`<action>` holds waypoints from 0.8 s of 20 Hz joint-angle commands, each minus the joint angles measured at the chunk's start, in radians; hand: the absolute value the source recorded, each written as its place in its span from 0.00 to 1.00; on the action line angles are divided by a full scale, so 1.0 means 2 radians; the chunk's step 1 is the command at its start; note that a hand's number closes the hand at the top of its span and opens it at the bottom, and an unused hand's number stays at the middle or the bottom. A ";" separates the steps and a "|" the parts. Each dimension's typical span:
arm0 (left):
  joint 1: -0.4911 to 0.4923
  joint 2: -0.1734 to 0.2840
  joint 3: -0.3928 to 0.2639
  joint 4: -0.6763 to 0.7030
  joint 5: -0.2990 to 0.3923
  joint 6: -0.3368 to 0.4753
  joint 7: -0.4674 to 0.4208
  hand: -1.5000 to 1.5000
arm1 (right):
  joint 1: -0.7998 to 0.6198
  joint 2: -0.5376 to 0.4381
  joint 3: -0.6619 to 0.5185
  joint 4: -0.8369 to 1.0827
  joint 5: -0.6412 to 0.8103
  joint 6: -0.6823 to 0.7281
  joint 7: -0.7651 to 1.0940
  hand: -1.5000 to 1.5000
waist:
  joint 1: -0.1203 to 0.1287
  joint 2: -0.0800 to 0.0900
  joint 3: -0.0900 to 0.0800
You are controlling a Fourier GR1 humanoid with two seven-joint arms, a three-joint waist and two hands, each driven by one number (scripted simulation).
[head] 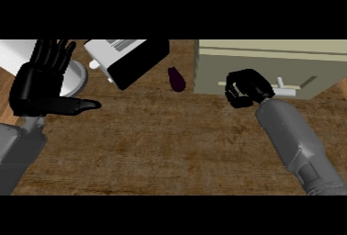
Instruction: Pick up the cup, place it into the drawer and close the drawer
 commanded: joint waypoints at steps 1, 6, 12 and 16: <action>-0.008 0.010 0.011 0.004 0.008 -0.022 0.010 0.00 | -0.047 -0.029 -0.034 0.079 -0.012 0.008 -0.008 1.00 | 0.012 0.012 0.003; 0.018 -0.009 -0.002 0.006 0.005 -0.048 -0.014 0.00 | -0.084 -0.035 -0.047 0.104 -0.023 0.033 0.002 1.00 | 0.021 0.014 0.002; 0.020 -0.013 0.000 0.001 0.005 -0.050 -0.016 0.00 | -0.090 -0.059 -0.068 0.114 -0.042 0.044 -0.022 1.00 | 0.030 0.017 0.003; 0.017 -0.025 -0.012 0.009 -0.007 -0.049 -0.022 0.00 | -0.090 -0.064 -0.080 0.112 -0.054 0.034 -0.033 1.00 | 0.025 0.018 0.003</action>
